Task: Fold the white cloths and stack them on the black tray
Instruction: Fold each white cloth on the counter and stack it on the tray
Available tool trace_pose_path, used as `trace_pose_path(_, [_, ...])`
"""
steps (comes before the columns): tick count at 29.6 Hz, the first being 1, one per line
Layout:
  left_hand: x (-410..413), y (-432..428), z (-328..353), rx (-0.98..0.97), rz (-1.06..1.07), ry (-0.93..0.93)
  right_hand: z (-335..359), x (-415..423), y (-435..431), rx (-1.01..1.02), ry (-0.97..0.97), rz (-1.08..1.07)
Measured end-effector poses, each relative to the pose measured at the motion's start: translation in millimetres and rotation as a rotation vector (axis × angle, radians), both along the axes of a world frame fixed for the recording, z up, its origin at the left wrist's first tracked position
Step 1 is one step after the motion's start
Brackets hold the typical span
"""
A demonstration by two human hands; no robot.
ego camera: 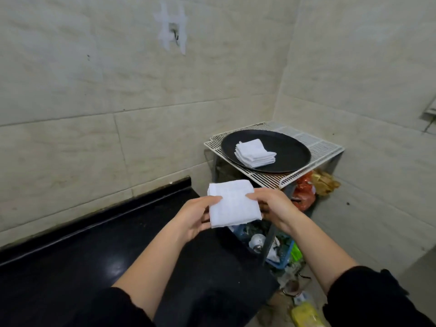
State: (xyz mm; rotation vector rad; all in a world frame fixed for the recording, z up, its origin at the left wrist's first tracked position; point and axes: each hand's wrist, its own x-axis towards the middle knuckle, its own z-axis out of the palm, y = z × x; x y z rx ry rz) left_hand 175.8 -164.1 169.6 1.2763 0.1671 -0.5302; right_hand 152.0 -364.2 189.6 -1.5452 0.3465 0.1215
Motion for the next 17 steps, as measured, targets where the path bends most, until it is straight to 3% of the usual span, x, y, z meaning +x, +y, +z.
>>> trace_pose_path(8, [100.4, -66.1, 25.4, -0.044, -0.037, -0.035, 33.1, 95.1, -69.7, -0.007, -0.054, -0.040])
trace_pose_path(17, [174.1, -133.9, 54.4, 0.062, 0.021, -0.140, 50.3, 199.2, -139.6, -0.113, -0.048, 0.025])
